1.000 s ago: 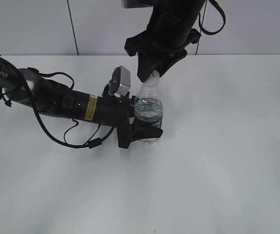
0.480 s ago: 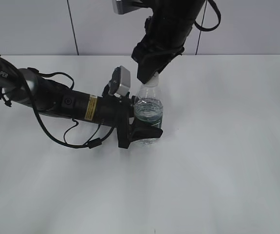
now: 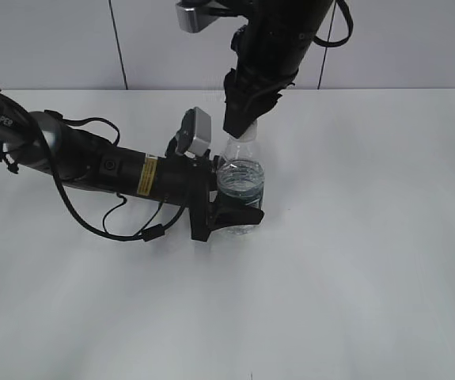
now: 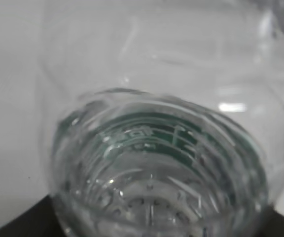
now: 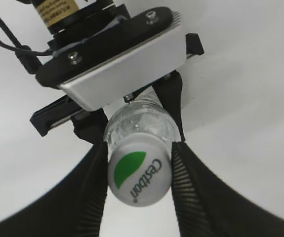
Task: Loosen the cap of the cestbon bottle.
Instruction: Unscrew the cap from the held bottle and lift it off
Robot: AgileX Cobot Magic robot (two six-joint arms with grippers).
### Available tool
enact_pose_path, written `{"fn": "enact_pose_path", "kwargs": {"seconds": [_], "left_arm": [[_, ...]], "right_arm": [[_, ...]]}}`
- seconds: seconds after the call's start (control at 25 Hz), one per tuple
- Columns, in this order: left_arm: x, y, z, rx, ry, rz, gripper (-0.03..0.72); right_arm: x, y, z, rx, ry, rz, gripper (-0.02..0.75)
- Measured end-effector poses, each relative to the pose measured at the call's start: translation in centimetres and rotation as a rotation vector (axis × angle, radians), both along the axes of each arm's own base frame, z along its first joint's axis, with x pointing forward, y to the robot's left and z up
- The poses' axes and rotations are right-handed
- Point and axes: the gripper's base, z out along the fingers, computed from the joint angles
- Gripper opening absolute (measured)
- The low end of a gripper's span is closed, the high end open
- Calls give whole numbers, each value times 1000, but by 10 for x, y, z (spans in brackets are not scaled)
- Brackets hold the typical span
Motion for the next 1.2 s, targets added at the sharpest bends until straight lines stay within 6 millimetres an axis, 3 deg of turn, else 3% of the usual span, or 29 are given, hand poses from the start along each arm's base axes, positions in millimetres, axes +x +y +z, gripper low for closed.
{"fn": "enact_pose_path", "kwargs": {"seconds": [1.2], "left_arm": [[-2,1,0,-2,3,-24,416]], "right_arm": [[0,-1,0,-80,-169,475,296]]}}
